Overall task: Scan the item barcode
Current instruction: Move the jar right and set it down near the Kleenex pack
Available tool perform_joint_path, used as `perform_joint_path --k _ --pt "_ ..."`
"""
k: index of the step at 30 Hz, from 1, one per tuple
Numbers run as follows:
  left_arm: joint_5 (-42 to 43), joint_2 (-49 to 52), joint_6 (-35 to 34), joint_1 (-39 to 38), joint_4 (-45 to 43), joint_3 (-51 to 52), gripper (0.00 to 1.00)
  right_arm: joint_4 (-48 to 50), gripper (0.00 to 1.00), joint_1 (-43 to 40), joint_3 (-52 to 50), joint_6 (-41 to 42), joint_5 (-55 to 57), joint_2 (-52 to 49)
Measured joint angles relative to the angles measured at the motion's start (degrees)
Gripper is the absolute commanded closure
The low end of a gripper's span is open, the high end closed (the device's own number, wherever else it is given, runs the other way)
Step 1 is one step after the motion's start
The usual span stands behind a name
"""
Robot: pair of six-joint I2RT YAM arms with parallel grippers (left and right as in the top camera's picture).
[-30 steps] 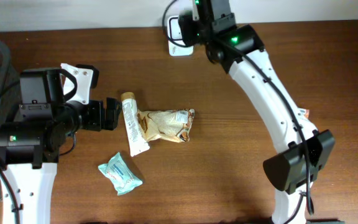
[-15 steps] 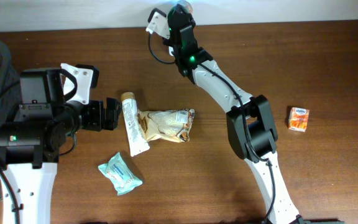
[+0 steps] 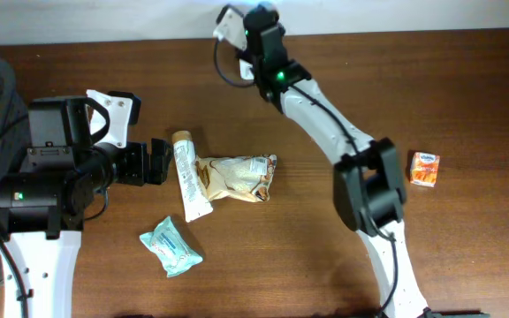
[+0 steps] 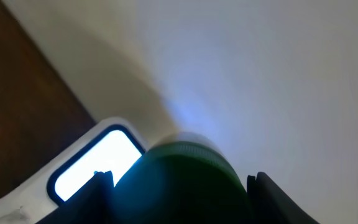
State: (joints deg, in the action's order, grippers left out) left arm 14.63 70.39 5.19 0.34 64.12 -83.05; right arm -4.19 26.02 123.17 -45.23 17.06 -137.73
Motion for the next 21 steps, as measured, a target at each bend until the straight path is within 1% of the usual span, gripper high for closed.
perform_joint_path --k 1,2,3,4,5,7,8,9,10,12,13,15,17,18,19,20,21 --pt "0.00 0.00 0.00 0.00 -0.07 0.00 0.01 -3.74 0.56 0.00 0.02 3.56 0.00 4.85" --pt "0.00 0.00 0.00 0.00 -0.07 0.00 0.01 -12.66 0.55 -0.07 0.46 10.38 1.90 13.27" --pt "0.04 0.00 0.00 0.00 -0.07 0.00 0.01 -19.12 0.55 -0.33 0.44 15.30 2.95 18.29" --pt "0.04 0.00 0.00 0.00 0.20 0.00 0.01 -31.30 0.55 -1.68 1.44 23.52 3.69 24.55" --pt "0.07 0.00 0.00 0.00 0.04 0.02 0.01 -37.62 0.55 -2.78 1.49 27.76 3.85 27.30" --pt "0.13 0.00 0.00 0.00 0.07 0.00 0.01 -50.66 0.55 -7.48 1.92 40.85 2.19 29.88" --pt "0.13 0.00 0.00 0.00 0.04 0.00 0.01 -54.99 0.55 -9.97 1.75 45.29 0.37 29.55" --pt "0.13 0.00 0.00 0.00 0.04 0.00 0.01 -63.78 0.55 -14.53 1.01 51.89 -5.22 28.35" --pt "0.15 0.00 0.00 0.00 0.00 0.00 0.01 -66.10 0.55 -18.80 0.28 55.43 -9.03 26.80" --pt "0.15 0.00 0.00 0.00 0.02 0.00 0.01 -67.14 0.55 -27.61 -3.72 59.43 -15.54 24.41" --pt "0.15 0.00 0.00 0.00 0.00 0.00 0.01 -66.86 0.56 -30.97 -6.08 60.59 -16.79 23.61" --pt "0.15 0.00 0.00 0.00 0.00 0.00 0.01 -60.26 0.56 -37.68 -13.42 64.39 -18.95 22.12" --pt "0.15 0.00 0.00 0.00 -0.02 0.00 0.01 -52.89 0.56 -42.16 -20.09 65.46 -19.93 21.40" --pt "0.15 0.00 0.00 0.00 0.00 0.00 0.01 -47.23 0.56 -44.35 -23.85 65.96 -19.43 21.09" --pt "0.15 0.00 0.00 0.00 -0.02 0.00 0.01 -44.57 0.55 -45.46 -26.27 66.10 -18.67 21.07" --pt "0.15 0.00 0.00 0.00 -0.04 0.00 0.01 -42.42 0.51 -46.03 -28.11 66.20 -18.14 20.96" --pt "0.15 0.00 0.00 0.00 0.02 0.00 0.01 -41.51 0.44 -46.16 -29.59 66.23 -17.49 20.90"
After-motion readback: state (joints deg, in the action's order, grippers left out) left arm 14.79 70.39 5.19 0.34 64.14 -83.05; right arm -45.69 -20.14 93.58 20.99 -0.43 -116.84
